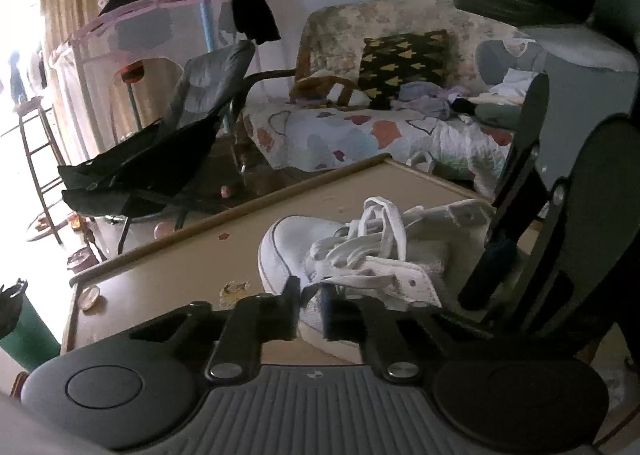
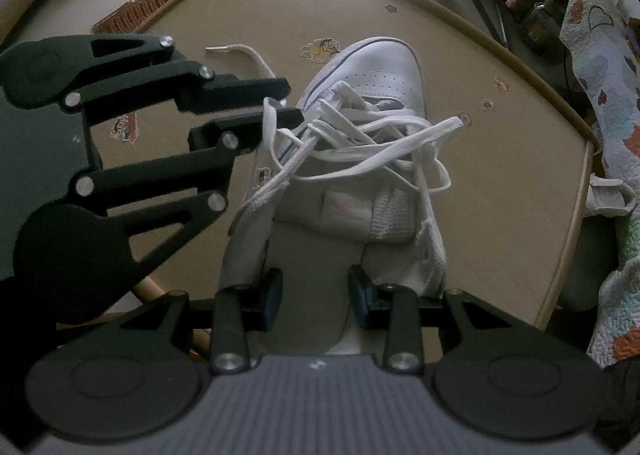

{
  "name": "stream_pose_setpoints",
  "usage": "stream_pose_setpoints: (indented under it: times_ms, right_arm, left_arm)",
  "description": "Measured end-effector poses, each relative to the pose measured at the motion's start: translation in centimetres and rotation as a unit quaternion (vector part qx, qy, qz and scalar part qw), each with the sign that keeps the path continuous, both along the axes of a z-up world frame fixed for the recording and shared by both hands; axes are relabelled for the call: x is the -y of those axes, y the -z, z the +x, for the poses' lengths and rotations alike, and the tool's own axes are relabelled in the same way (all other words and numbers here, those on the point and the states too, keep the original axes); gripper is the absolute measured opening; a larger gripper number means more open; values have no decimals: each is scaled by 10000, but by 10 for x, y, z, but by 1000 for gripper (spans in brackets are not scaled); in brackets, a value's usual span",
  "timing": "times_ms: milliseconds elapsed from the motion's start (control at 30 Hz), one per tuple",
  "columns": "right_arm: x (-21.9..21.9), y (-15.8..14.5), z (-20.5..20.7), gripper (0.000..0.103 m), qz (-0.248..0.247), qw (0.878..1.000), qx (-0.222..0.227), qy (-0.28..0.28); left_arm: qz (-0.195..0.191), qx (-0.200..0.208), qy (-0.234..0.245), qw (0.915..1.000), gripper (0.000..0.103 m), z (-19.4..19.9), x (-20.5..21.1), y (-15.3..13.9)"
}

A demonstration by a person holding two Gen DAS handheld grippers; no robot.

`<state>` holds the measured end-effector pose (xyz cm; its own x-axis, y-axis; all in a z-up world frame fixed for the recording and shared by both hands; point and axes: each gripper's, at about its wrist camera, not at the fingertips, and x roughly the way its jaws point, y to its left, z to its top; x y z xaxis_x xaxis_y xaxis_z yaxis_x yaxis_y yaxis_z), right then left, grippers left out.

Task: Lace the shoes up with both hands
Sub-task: 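Pull the lace taut away from the sneaker with the left gripper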

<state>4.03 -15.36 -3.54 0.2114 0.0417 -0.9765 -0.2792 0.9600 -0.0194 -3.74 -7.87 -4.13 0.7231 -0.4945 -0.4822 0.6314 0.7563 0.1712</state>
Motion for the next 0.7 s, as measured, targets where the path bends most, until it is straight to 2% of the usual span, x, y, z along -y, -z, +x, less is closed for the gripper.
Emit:
stream_pose_setpoints:
  times_ms: [167, 467, 700]
  right_arm:
    - [-1, 1, 0, 36, -5, 10000, 0, 8]
    - [-2, 3, 2, 36, 3, 10000, 14, 20]
    - [-2, 3, 0, 36, 9, 10000, 30, 33]
  left_arm:
    - [-55, -192, -108, 9997, 3, 2, -1, 0]
    - [-382, -806, -429, 9951, 3, 10, -11, 3]
    - [-479, -1018, -554, 9921, 3, 13, -15, 10]
